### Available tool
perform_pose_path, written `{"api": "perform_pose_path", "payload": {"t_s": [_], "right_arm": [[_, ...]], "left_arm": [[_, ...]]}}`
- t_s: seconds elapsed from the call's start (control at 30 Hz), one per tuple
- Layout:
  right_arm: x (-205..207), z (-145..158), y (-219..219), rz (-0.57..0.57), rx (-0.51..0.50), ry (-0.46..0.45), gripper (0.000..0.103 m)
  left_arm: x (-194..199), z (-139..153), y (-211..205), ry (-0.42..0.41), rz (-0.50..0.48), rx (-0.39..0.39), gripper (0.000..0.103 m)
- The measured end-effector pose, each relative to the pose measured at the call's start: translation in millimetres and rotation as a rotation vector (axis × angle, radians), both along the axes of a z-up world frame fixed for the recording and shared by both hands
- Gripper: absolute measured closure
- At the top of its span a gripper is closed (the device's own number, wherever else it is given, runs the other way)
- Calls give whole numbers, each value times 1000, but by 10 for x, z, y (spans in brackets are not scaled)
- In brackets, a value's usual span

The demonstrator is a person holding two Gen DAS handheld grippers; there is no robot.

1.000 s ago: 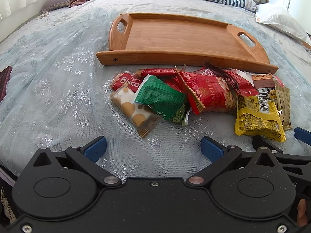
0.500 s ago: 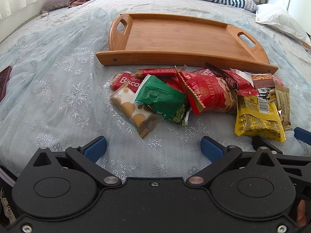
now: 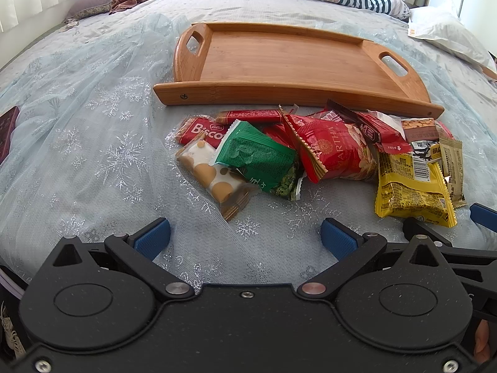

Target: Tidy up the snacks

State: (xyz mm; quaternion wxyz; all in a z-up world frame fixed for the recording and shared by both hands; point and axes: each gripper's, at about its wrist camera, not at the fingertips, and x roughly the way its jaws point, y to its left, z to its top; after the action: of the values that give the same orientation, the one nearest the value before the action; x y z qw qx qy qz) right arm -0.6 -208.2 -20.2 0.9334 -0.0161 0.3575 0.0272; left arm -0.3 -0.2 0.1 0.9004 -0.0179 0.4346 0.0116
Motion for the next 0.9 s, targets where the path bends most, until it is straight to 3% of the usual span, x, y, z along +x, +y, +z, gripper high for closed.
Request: {"api": "perform_pose_path", "payload": {"t_s": [0.43,0.6,0.7,0.77,0.9], "right_arm": [[-106,-27,-22,25,9,-63,0],[-134,-20,-52,24,33,-87,0],[-175,14,-45,28,24,-103,0],[-212,51,-42,46,27,-117,0],[-270,130,-19,62,53,-149,8]], "left_arm": [[-64,10,32,-39,-15,-6,0],[-174,-79,60,-133,-31,-4,0],[-216,-47,72,-135,-42,-2,0],[-206,7,112,-126,-29,-36,4],[-223,164,177,-161,-15,-93,26]]}}
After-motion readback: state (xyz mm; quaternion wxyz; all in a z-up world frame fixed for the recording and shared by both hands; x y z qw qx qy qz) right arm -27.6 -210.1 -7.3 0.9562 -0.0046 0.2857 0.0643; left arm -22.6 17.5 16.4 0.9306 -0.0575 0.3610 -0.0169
